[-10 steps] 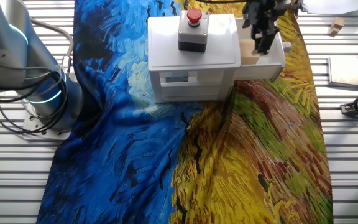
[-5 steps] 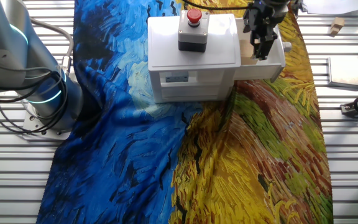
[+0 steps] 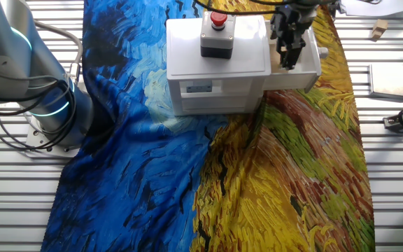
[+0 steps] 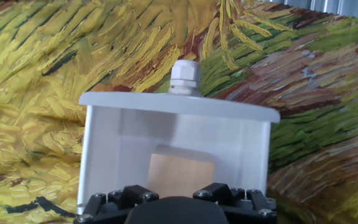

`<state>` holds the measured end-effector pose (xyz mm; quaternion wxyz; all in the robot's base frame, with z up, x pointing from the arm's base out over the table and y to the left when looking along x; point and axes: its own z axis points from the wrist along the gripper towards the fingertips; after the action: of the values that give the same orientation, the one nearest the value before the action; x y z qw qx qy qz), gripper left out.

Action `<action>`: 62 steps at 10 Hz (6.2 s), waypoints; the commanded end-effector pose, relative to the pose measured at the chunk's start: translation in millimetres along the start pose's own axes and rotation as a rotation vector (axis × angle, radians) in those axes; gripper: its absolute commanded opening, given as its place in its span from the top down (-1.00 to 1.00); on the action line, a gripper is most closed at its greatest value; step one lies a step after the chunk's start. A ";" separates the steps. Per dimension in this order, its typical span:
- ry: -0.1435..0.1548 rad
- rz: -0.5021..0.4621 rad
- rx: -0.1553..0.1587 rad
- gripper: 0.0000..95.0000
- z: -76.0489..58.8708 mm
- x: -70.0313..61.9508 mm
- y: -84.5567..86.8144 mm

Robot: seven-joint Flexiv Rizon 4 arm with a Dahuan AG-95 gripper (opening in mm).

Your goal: Take something out of a drawer

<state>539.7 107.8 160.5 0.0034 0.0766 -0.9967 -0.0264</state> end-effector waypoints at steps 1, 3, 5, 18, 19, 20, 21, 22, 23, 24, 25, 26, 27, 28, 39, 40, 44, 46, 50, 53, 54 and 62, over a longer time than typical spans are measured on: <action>0.000 0.013 0.009 -0.60 2.9 0.3 0.6; -0.004 0.018 0.016 -0.60 7.3 -0.1 -0.3; -0.009 0.022 0.024 -0.20 11.1 -0.6 -1.2; 0.036 -0.024 0.020 1.00 -28.2 -5.7 -1.6; 0.040 -0.032 0.018 1.00 -34.3 -4.9 -3.1; 0.045 -0.037 0.016 1.00 -39.3 -3.3 -4.5; 0.050 -0.051 0.015 1.00 -46.0 -1.7 -7.7; 0.056 -0.076 0.012 1.00 -56.8 1.9 -14.5; 0.057 -0.091 0.008 1.00 -62.7 4.3 -18.6; 0.059 -0.099 0.008 1.00 -66.1 4.8 -20.3; 0.065 -0.114 0.007 1.00 -72.5 3.9 -22.3; 0.069 -0.122 0.006 1.00 -78.1 3.6 -23.1; 0.071 -0.130 0.006 1.00 -83.4 3.4 -23.0; 0.075 -0.133 0.009 1.00 -92.4 5.2 -22.1; 0.076 -0.117 0.038 1.00 -100.1 9.6 -21.2; 0.077 -0.103 0.043 1.00 -100.1 9.6 -21.2; 0.083 -0.184 0.040 1.00 -101.6 6.3 -39.5; 0.085 -0.238 0.037 1.00 -102.8 0.1 -70.9; 0.081 -0.336 0.045 1.00 -93.0 -8.1 -118.7; 0.078 -0.347 0.041 1.00 -88.0 -11.3 -119.0; 0.084 -0.351 0.047 1.00 -88.0 -11.3 -119.0; 0.065 -0.172 0.063 1.00 -85.2 -11.1 -126.7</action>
<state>569.9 -17.1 239.9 0.0317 0.1639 -0.9859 0.0099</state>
